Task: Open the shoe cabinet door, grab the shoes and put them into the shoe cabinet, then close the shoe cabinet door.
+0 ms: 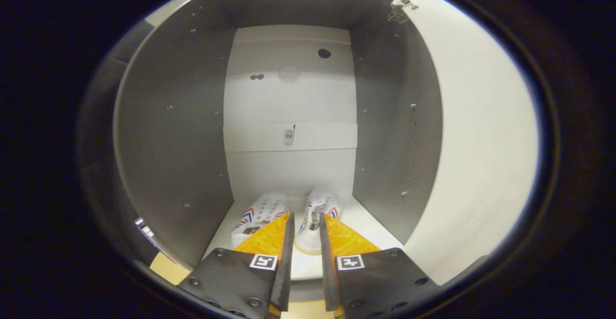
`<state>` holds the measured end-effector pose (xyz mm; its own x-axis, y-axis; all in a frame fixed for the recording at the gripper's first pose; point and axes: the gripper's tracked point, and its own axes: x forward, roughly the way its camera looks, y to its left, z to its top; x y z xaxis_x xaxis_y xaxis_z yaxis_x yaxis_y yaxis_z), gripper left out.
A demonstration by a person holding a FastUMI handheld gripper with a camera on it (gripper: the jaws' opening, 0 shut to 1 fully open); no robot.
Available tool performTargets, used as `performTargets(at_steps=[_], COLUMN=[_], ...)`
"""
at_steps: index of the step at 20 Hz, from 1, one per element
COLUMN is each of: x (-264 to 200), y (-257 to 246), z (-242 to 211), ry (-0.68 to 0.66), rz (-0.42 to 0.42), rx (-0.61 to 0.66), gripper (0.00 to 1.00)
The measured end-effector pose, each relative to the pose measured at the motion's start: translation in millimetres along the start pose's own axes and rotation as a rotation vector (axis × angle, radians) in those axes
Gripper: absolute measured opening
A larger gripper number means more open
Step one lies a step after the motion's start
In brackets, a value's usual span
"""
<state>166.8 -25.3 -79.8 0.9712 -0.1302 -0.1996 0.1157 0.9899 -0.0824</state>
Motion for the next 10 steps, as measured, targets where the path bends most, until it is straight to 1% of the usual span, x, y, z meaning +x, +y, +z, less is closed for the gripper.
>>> performTargets(at_steps=[6, 10], x=[-70.5, -110.7], y=[-19.9, -36.7], z=[1.4, 4.6], ry=[-0.032, -0.053], rz=[-0.035, -0.041], rx=[-0.004, 0.01], gripper=[0.3, 0.3])
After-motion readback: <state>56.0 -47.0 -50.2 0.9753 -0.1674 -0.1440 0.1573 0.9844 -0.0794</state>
